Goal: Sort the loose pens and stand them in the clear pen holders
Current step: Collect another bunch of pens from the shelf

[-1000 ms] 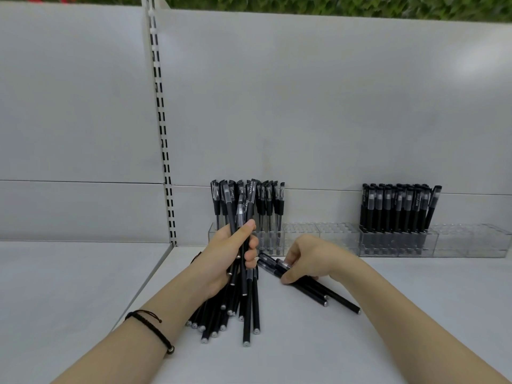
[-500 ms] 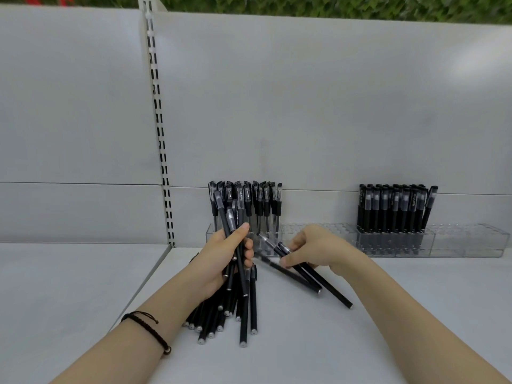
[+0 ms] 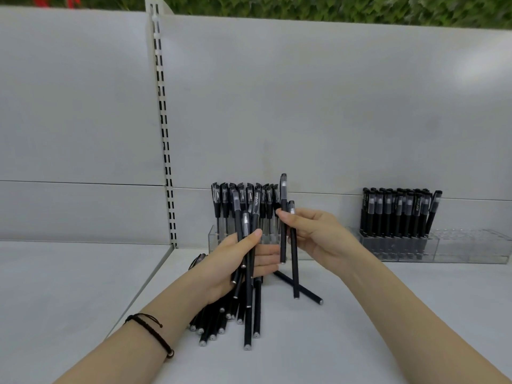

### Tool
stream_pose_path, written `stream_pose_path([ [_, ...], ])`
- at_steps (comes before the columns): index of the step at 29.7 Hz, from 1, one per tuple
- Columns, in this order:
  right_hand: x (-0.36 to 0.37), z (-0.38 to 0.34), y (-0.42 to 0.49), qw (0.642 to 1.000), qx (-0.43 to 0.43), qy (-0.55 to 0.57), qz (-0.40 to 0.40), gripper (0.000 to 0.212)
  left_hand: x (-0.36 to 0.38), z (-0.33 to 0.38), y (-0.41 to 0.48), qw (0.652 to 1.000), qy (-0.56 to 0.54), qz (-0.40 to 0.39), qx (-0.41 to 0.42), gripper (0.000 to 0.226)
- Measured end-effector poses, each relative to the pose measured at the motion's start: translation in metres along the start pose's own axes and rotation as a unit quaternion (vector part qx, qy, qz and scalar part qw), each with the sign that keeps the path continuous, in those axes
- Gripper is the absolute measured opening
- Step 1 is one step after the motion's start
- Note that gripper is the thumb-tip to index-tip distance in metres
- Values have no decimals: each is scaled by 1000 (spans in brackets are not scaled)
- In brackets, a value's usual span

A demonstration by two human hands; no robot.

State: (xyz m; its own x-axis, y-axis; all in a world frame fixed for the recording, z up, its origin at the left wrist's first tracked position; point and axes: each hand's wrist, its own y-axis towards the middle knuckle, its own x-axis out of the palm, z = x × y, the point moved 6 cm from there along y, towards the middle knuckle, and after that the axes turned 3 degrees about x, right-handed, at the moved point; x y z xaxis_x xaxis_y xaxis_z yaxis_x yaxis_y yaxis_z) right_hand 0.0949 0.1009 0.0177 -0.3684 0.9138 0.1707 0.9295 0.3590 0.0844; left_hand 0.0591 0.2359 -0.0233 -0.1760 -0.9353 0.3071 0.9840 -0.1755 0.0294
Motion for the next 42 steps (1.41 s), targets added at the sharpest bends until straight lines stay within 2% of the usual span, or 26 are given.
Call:
stream_pose_path([
  [1, 3, -1, -2, 1000, -6, 16, -1, 7, 3, -1, -1, 1000, 5, -15, -1, 59],
  [3, 6, 1, -2, 999, -23, 28, 9, 8, 11, -1, -4, 998, 34, -49, 1, 44],
  [8, 2, -2, -2, 990, -70, -87, 82, 15, 15, -3, -6, 996, 47, -73, 4, 35],
  [15, 7, 4, -3, 990, -32, -131, 48, 9, 15, -3, -1, 992, 88, -76, 49, 22],
  [21, 1, -3, 0, 991, -50, -95, 77, 15, 16, -2, 0, 991, 50, -109, 51, 20],
  [31, -4, -2, 2, 992, -14, -105, 66, 8, 14, -5, -2, 984, 116, -113, 67, 29],
  [34, -4, 0, 3, 993, -13, -104, 61, 7, 14, -5, -1, 985, 115, -109, 63, 20],
  [38, -9, -1, 4, 994, -5, -79, 80, 25, 9, -1, 1, 993, 64, -76, 60, 19],
  [40, -15, 0, 3, 986, 17, -132, 101, 22, 3, 4, 2, 996, 40, -48, 67, 20],
  [42, -21, 3, 4, 945, 22, -309, 101, 16, -3, 8, 4, 997, -3, -21, 76, 16],
])
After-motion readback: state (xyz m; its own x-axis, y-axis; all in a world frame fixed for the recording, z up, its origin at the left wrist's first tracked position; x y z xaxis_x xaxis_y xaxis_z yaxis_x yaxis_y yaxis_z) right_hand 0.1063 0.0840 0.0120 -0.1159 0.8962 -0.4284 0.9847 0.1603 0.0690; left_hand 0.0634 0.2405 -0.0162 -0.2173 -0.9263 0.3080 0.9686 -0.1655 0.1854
